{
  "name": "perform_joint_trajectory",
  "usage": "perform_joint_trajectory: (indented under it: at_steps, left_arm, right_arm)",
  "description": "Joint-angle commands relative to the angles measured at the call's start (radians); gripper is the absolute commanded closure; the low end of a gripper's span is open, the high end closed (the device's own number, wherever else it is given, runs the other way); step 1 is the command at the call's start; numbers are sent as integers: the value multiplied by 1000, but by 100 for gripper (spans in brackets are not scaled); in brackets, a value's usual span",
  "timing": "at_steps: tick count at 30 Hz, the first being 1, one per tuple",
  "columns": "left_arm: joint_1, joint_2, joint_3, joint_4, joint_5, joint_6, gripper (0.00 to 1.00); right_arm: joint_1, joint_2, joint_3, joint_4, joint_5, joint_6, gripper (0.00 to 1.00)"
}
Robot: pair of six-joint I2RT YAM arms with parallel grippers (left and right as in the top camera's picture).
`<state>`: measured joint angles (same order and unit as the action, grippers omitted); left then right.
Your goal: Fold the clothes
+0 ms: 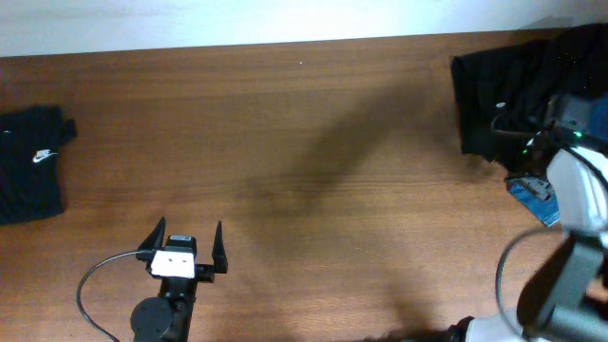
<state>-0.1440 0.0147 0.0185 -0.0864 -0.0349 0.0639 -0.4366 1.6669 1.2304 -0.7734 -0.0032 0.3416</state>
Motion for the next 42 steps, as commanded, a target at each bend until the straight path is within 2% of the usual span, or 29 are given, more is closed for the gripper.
perform_joint_trajectory:
  at_steps: [1,15,23,26,31,35,42]
  left_arm:
    - [2,-10,-9,6,-13,19,1]
    - [2,-10,-9,6,-13,19,1]
    - [2,-10,-10,6,-13,19,1]
    - [2,-10,-10,6,-13,19,1]
    - [2,-10,-10,6,-13,19,1]
    - [2,-10,-9,6,-13,19,1]
    - [2,-10,-10,6,-13,19,1]
  right_arm:
    - [27,-197,11,3,8,11,2]
    - [271,-748,11,2,8,11,1]
    - [536,-1052,2,23,59,1,2]
    - [597,-1176,-50,25,128,2,1]
    - [614,-1373,-236,50,136,60,1]
    - [611,-1497,-463,229,148,60,1]
    - [611,-1598,-901,760,174,60,1]
